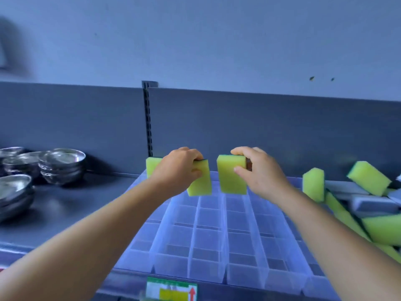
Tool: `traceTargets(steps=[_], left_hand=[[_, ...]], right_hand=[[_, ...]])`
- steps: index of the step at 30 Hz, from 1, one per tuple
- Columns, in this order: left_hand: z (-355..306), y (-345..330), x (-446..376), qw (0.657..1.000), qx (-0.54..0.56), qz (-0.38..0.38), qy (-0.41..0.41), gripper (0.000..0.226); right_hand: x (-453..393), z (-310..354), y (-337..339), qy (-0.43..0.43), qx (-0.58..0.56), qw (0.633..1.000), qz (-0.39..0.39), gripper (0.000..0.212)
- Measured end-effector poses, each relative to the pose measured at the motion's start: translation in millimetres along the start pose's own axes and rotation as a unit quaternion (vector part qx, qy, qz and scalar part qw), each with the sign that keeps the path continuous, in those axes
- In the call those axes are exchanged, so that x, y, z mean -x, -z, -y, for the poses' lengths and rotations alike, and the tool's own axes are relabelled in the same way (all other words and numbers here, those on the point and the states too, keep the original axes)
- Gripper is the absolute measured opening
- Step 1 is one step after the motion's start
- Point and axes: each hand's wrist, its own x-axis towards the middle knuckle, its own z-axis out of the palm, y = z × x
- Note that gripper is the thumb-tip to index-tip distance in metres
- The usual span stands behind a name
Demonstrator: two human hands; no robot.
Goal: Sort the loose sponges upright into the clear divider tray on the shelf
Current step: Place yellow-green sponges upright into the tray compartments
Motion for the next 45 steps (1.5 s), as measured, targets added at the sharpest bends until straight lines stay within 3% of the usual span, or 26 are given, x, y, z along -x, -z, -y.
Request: traceTargets(steps=[11,23,27,39,45], left_hand=[[127.1,40.3,9.7,1.000,-0.003,0.008,0.014,0.029],[174.0,32.8,-21.0,1.000,-0.005,-0.010,0.015,0.034],[179.7,19.3,-35.3,1.000,-0.001,0.024,0.017,0.034],[189.2,-20.8,-60.2,0.990,-0.091,0.105,-0.025,0.036],[192.1,-23.0,-60.9,0.987,-0.109,0.115,-0.035,0.041]], right_hand=[[-28.0,89.3,-91.3,-0.036,-0.017,0.999,-0.011,0.032],[-65.8,90.8,-130.2,-0.057,0.009,0.998,-0.033,0.029],[-82.5,81.0,-147.8,-0.054,0.002,0.998,0.009,0.028],[-100.3,66.7,-176.1,-0.025,0.137,0.978,0.157,0.029],[-101.2,71.2,-176.6,-0.037,0.165,0.970,0.172,0.034]])
